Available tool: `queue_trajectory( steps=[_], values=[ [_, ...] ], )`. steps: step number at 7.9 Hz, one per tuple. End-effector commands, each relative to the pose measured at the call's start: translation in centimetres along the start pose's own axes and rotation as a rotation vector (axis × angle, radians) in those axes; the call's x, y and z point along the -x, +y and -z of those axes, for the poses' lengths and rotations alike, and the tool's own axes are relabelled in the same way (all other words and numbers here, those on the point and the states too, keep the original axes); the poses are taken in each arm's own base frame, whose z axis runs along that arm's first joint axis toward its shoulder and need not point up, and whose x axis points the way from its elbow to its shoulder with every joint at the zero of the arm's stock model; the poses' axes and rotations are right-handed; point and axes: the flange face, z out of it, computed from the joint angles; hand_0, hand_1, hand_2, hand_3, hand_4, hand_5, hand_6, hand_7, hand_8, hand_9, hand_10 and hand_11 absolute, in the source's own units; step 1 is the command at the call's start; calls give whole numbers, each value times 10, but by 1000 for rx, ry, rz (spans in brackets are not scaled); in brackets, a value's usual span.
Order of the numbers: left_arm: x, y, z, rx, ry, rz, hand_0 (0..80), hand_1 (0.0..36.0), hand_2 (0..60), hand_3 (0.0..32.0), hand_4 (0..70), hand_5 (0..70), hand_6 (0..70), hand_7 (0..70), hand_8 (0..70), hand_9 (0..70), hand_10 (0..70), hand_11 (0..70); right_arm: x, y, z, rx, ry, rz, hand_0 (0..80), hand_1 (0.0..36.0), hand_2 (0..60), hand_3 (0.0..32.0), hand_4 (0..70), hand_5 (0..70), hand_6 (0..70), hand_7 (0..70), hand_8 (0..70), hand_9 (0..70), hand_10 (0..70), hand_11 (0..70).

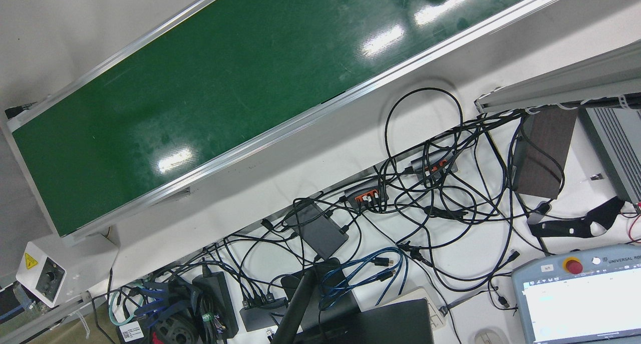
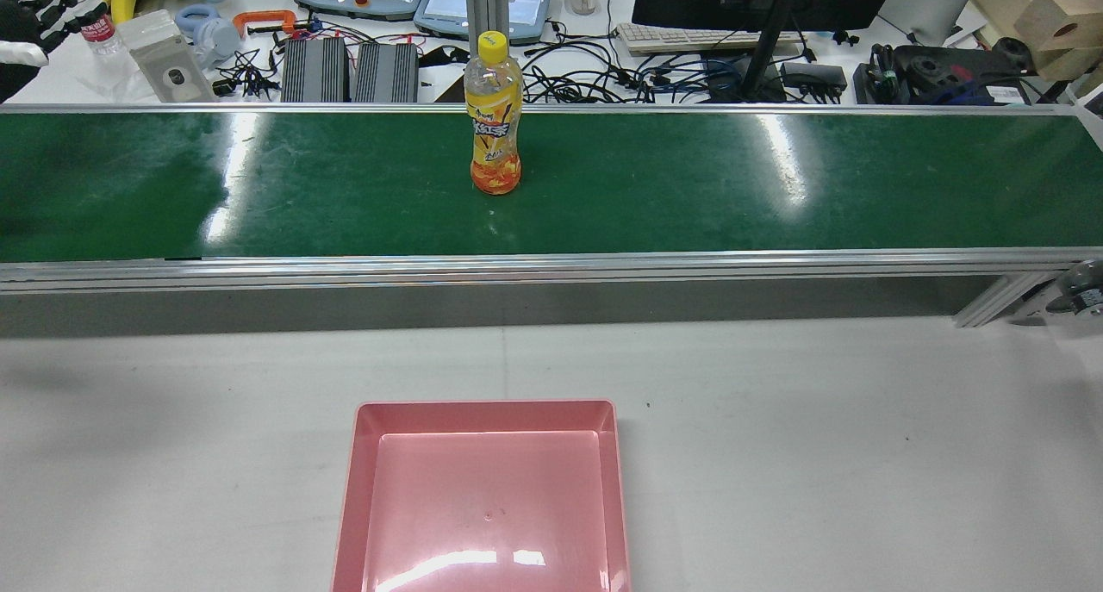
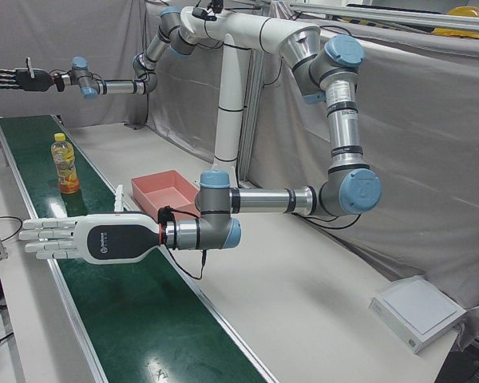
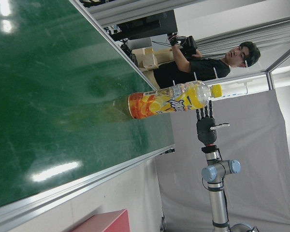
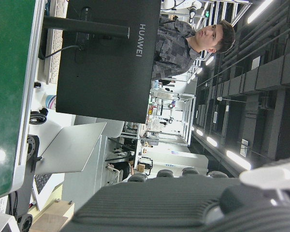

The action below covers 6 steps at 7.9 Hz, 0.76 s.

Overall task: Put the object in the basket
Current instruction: 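Reach the left hand forward toward the orange bottle on the belt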

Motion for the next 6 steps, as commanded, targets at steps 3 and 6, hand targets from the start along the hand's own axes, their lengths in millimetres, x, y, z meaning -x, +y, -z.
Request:
queue_trajectory(
  steps=[3,6],
  values=[
    [28,63,-19,30,3,-42,462,35,0,0,0,0,0,0,0,14,57,95,0,0,0,0,0,0,0,0,0,0,0,0,0,0,0,0,0,0],
    [115,100,-13,-36,23,7,467,41,0,0,0,0,0,0,0,5,53,90,0,0,0,0,0,0,0,0,0,0,0,0,0,0,0,0,0,0]
  ],
)
